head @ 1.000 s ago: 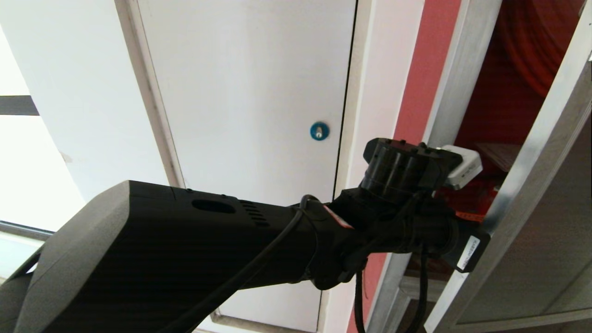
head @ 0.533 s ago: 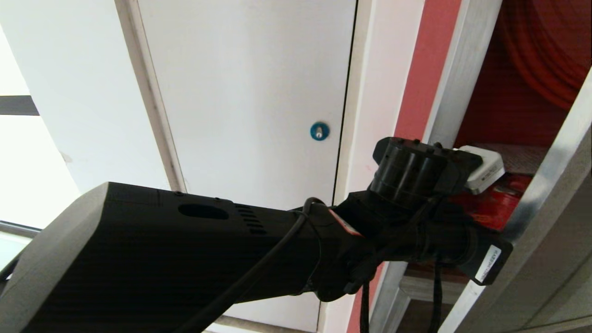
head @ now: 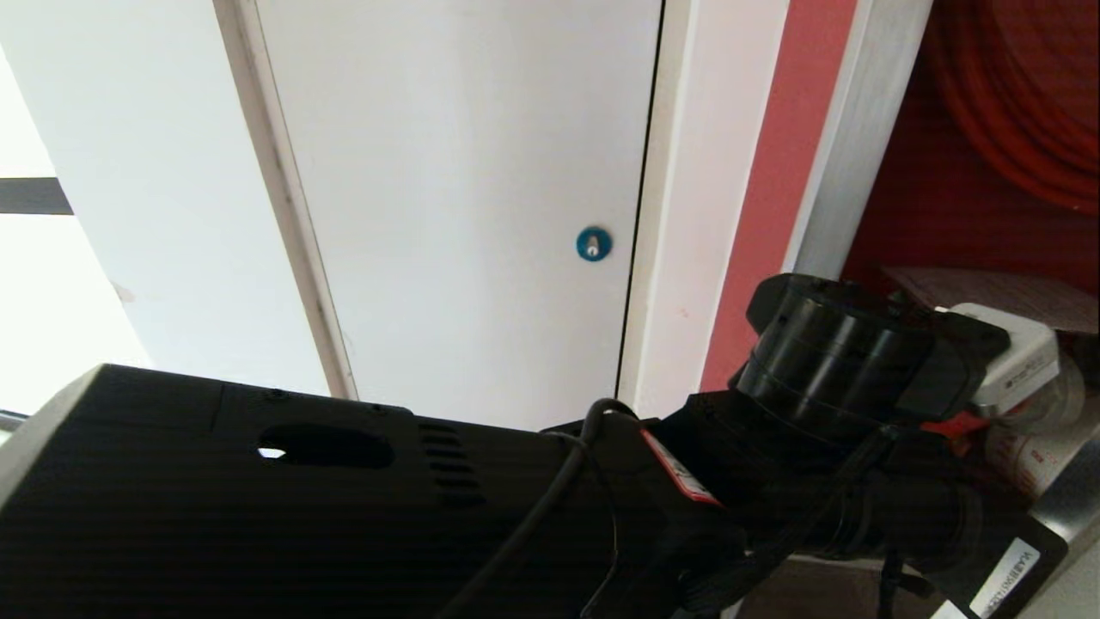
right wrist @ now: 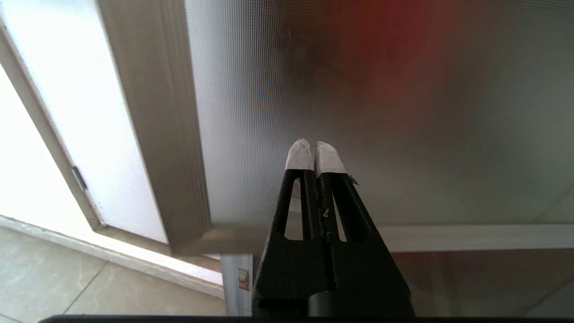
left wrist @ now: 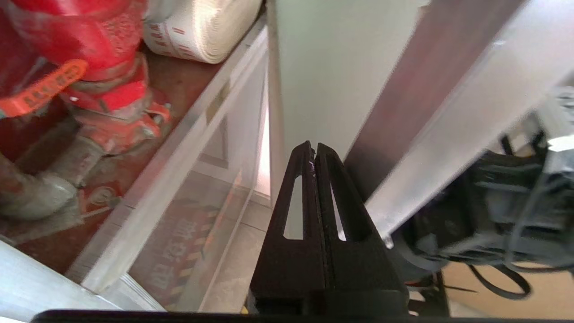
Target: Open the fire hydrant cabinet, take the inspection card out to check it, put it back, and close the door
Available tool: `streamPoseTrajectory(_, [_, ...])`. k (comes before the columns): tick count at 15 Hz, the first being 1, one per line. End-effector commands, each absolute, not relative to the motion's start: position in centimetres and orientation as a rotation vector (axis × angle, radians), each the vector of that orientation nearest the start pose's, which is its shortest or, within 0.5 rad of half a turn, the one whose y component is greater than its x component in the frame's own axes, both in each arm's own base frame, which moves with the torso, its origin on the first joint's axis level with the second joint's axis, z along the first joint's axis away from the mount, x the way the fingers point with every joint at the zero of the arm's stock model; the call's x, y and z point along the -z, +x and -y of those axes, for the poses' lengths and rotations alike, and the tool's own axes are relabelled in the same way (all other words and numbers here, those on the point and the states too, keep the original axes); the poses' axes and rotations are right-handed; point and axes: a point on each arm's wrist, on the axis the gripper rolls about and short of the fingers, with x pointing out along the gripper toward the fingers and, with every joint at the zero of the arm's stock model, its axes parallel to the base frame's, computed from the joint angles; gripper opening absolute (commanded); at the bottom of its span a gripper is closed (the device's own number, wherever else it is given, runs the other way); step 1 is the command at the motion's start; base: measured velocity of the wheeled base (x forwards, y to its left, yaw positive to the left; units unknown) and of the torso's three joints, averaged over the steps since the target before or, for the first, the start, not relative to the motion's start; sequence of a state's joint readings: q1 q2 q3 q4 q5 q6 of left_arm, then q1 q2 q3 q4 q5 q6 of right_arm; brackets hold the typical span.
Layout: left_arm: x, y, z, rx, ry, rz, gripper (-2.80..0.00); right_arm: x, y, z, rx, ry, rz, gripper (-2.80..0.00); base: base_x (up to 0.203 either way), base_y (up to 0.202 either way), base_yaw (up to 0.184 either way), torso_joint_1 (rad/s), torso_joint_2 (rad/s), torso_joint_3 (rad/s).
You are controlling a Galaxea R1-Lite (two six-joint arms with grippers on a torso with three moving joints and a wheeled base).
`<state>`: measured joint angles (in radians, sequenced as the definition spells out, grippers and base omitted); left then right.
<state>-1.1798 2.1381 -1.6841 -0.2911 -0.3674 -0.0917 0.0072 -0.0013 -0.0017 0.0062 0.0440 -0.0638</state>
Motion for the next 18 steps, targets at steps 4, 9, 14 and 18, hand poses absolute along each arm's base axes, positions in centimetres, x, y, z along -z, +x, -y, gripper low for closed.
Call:
streamPoseTrajectory(4, [-24.4, 14.5, 41.5, 1.575, -0.010, -0.210, -2.80, -7.5, -2.3, -0.1, -0.052, -0.064, -0.001, -2.80, 0.000, 0.000, 0.000, 0.000, 0.00, 0.000])
streamPoseTrajectory(9, [-24.4, 13.3, 41.9, 1.602, -0.008, -0.213, -2.80, -7.5, -2.3, -0.1, -0.052, -0.064, -0.001, -2.80, 0.000, 0.000, 0.000, 0.000, 0.00, 0.000])
streamPoseTrajectory(14, [-24.1, 12.4, 42.0, 1.622, -0.001, -0.219, -2.80, -7.5, -2.3, -0.1, -0.052, -0.064, -0.001, -2.80, 0.000, 0.000, 0.000, 0.000, 0.00, 0.000])
streamPoseTrajectory(18, [-23.8, 12.5, 41.9, 1.617, 0.006, -0.231, -2.80, -7.5, -2.3, -0.1, -0.052, -0.064, -0.001, -2.80, 0.000, 0.000, 0.000, 0.000, 0.00, 0.000])
